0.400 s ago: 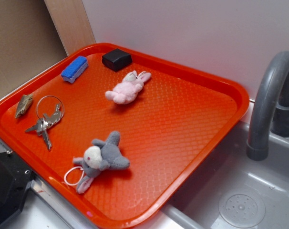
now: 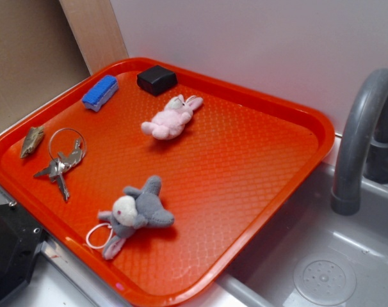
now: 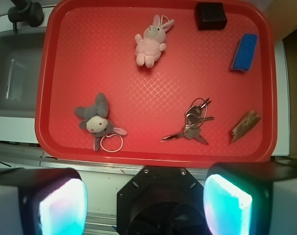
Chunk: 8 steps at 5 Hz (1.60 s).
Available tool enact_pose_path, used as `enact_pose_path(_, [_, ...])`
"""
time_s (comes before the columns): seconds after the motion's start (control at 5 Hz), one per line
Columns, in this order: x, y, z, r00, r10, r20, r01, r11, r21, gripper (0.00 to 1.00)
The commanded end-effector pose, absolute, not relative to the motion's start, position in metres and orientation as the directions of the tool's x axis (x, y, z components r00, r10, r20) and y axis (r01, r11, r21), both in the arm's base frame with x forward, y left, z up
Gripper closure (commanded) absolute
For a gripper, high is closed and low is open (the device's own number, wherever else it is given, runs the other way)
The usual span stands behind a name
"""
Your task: Grab the wood chip.
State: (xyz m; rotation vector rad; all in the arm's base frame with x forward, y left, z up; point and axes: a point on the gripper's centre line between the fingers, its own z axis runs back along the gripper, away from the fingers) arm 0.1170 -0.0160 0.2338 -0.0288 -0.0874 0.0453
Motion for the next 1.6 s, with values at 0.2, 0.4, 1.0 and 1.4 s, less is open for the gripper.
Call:
enact_pose_path(0.2, [0.172,0.052,0.193,0.917,0.321,0.236,-0.331,0.944,0.006,0.00])
enact_pose_path(0.4, [0.174,0.083,0.172,0.798,0.482,0.362,-0.537,0.841,0.063,0.00])
enact_pose_path(1.0, [0.154,0.143,0.090,0.751,0.528,0.395,-0.623,0.765,0.163,0.00])
enact_pose_path(1.4, [0.137,0.156,0.052,0.819,0.495,0.289,-0.553,0.814,0.175,0.00])
